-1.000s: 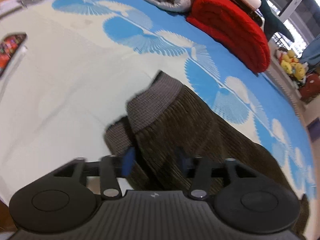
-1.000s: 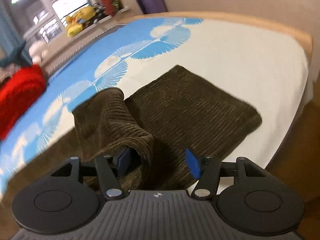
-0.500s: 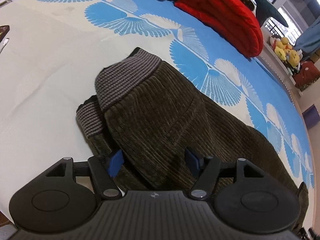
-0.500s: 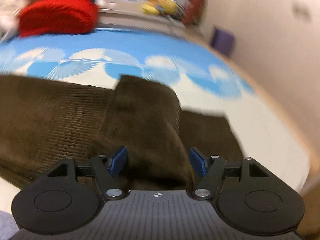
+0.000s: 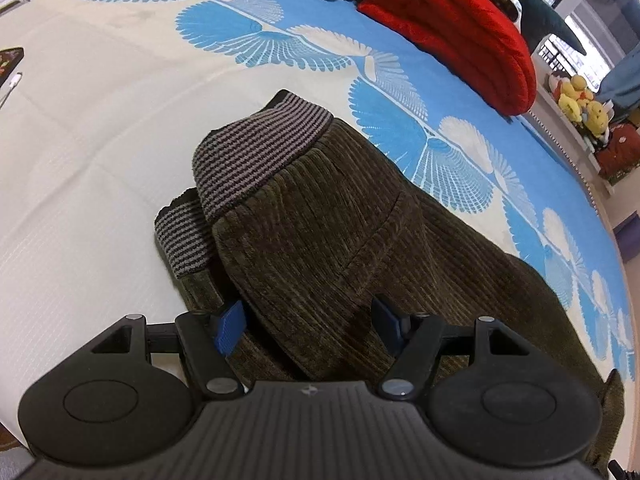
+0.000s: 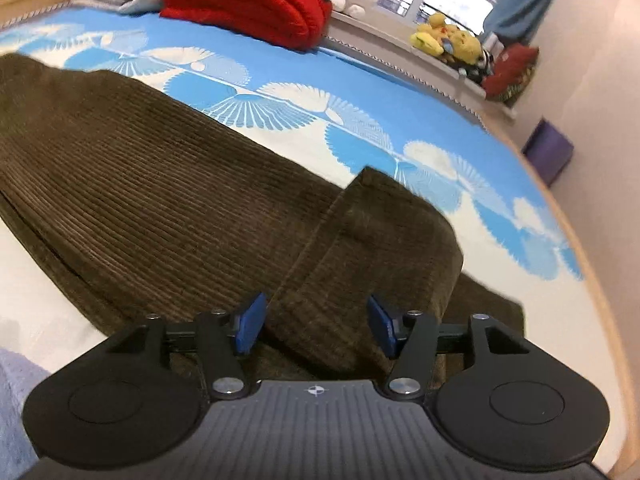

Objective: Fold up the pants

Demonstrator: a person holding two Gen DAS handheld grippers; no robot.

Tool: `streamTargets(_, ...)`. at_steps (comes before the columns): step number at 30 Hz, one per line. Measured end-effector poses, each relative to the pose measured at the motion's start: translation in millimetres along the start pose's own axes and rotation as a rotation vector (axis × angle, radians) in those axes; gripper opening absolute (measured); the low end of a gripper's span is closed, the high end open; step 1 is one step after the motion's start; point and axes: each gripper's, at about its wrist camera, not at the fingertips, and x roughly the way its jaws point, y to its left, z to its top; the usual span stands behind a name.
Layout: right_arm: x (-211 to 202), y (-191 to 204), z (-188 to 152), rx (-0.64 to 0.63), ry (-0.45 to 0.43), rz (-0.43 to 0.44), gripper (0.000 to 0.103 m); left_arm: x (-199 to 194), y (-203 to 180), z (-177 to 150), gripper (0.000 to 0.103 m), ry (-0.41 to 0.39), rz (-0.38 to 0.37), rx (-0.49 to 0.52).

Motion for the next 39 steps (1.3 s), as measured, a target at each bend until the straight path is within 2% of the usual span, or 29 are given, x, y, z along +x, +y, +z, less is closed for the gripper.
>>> streamTargets(1,4,-1,-3,0.021,0.017,0.001,0.060,1,-2,0,0.073,0.000,0.007,0.011)
streamTargets(4,20,1,-13,0.027,0.070,-0.067,0.059,1,-4,-1,0.073,0.001,0.013,0.030)
streamTargets(5,24,1,-16,0.029,0.074,-0.058,0.045,1,-3,-1,0.073,0.002,0.009,0.028)
streamTargets(6,24,1,-17,0.041,0.065,-0.035,0.018,0,-1,-1,0.073,0.001,0.003,0.021)
streamTargets(8,17,-5,-13,0.098,0.035,-0.023,0.016,-1,2,0,0.073,0.001,-0.002,0.001)
streamTargets(9,6,-13,-9,0.142,-0.014,-0.033,0.012,-1,3,0,0.073,0.003,-0.003,-0.007)
streamTargets(10,-8,-25,-5,0.211,-0.068,-0.038,0.012,0,4,1,0.073,0.003,-0.003,-0.014)
streamTargets(13,-54,-89,-5,0.562,-0.217,-0.069,0.012,0,4,1,0.073,0.002,0.002,-0.013)
streamTargets(15,-79,-140,-31,0.832,-0.277,-0.109,0.012,0,3,1,0.073,0.001,0.005,-0.007)
streamTargets(17,-77,-177,-70,1.032,-0.228,-0.135,0.012,0,2,1,0.073,0.002,0.008,-0.002)
streamTargets(20,-33,-196,-136,1.247,0.008,-0.112,0.012,-2,0,0,0.072,0.004,0.012,0.011)
streamTargets(21,-23,-194,-157,1.321,0.044,-0.115,0.012,-3,0,0,0.070,0.003,0.014,0.015)
streamTargets(23,-24,-186,-172,1.351,-0.044,-0.100,0.012,-7,0,-1,0.053,-0.005,0.013,0.020)
streamTargets(24,-25,-183,-174,1.361,-0.060,-0.104,0.014,-8,0,-1,0.033,-0.013,0.016,0.022)
streamTargets(25,-25,-182,-175,1.371,-0.069,-0.102,0.014,-10,2,0,0.025,-0.019,0.020,0.019)
streamTargets(28,-28,-185,-175,1.391,-0.065,-0.088,0.014,-15,8,3,0.009,-0.030,0.000,-0.017)
streamTargets(33,-35,-197,-156,1.375,-0.108,-0.077,0.012,-28,8,6,0.004,-0.059,-0.018,-0.020)
streamTargets(39,-64,-208,-129,1.362,-0.182,-0.074,0.010,-52,12,15,0.004,-0.107,-0.017,-0.030)
